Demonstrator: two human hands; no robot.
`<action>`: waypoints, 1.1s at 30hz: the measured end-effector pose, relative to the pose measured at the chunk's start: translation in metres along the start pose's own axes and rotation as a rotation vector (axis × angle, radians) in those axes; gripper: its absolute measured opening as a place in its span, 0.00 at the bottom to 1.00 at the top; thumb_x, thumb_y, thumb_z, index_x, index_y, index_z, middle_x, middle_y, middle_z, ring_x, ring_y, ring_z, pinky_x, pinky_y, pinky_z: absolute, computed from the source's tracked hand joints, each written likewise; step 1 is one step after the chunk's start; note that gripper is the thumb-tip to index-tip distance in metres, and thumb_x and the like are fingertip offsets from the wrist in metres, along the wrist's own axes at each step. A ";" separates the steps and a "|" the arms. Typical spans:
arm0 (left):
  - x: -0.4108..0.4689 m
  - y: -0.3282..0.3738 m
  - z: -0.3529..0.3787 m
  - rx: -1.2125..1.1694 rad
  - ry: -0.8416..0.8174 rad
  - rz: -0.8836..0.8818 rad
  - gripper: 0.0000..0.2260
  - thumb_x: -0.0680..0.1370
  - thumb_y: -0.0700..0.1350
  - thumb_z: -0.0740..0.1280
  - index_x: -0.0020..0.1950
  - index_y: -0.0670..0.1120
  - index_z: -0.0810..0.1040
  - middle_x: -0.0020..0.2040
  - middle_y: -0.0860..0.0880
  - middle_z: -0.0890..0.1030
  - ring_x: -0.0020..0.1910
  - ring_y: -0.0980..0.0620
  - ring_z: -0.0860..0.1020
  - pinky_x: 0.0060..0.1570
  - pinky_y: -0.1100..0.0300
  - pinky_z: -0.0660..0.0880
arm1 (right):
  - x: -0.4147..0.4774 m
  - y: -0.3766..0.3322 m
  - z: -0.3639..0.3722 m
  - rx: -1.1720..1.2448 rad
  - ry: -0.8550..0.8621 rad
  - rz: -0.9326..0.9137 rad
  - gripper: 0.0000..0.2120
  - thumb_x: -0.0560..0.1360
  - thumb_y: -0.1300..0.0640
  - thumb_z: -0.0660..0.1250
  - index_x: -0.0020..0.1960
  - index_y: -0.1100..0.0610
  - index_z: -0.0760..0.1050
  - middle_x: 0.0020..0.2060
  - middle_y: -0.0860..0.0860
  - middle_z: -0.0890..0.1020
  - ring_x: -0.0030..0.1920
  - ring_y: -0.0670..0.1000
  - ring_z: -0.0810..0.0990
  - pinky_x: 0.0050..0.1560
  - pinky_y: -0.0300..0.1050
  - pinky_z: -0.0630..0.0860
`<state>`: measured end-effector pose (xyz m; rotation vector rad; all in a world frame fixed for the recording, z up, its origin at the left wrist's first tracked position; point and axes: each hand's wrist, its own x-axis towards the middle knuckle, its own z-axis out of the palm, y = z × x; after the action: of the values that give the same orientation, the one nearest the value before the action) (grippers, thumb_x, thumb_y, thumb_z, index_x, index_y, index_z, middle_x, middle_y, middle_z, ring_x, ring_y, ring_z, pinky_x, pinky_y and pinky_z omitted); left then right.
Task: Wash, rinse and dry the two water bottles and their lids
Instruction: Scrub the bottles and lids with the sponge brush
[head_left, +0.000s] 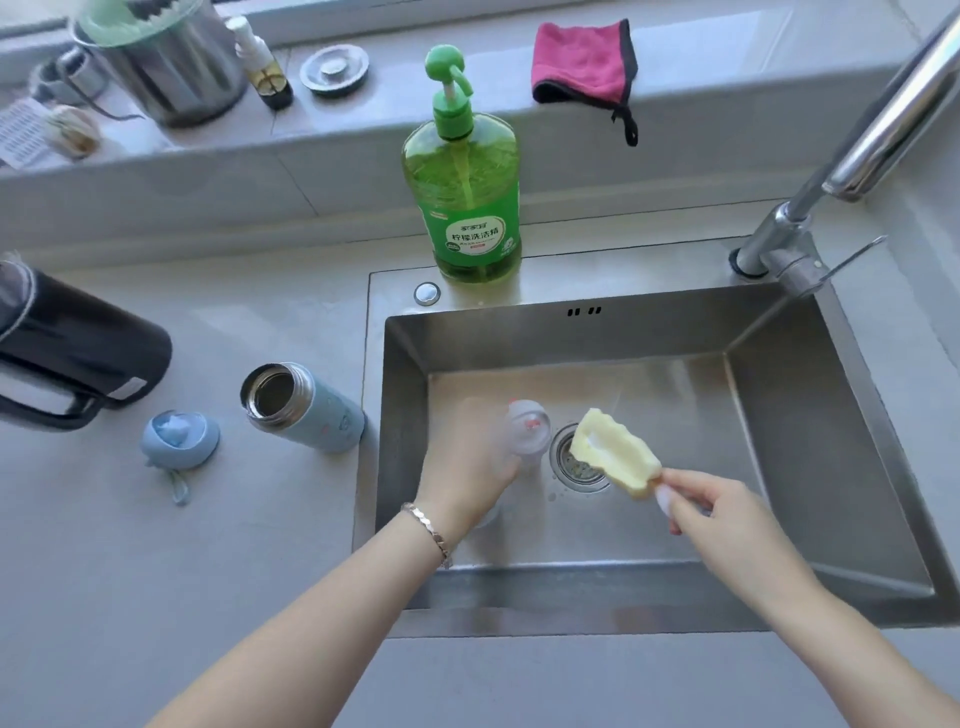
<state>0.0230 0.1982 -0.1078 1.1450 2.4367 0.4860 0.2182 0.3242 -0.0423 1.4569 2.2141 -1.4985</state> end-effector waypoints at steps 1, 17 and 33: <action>-0.010 -0.001 -0.016 0.030 0.126 0.067 0.22 0.72 0.46 0.70 0.64 0.43 0.74 0.64 0.43 0.73 0.62 0.44 0.73 0.57 0.55 0.71 | 0.000 -0.005 0.001 -0.018 -0.011 -0.010 0.14 0.76 0.55 0.63 0.41 0.35 0.74 0.28 0.46 0.78 0.32 0.49 0.74 0.35 0.42 0.67; -0.055 -0.107 -0.108 0.078 0.404 -0.224 0.09 0.72 0.38 0.72 0.47 0.35 0.77 0.49 0.40 0.79 0.57 0.42 0.73 0.49 0.50 0.73 | -0.033 -0.038 0.022 -0.002 -0.027 -0.160 0.16 0.76 0.57 0.64 0.39 0.37 0.78 0.26 0.49 0.75 0.27 0.46 0.67 0.33 0.42 0.63; -0.110 0.094 -0.052 -0.995 0.294 -0.332 0.04 0.70 0.36 0.73 0.40 0.43 0.80 0.32 0.50 0.79 0.32 0.57 0.73 0.36 0.65 0.71 | -0.074 -0.013 0.009 -0.140 0.093 -0.630 0.18 0.75 0.59 0.59 0.60 0.44 0.76 0.28 0.41 0.68 0.32 0.41 0.68 0.32 0.35 0.64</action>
<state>0.1222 0.1620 0.0038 0.2513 2.0375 1.5805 0.2443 0.2688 0.0016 0.8347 2.9423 -1.3802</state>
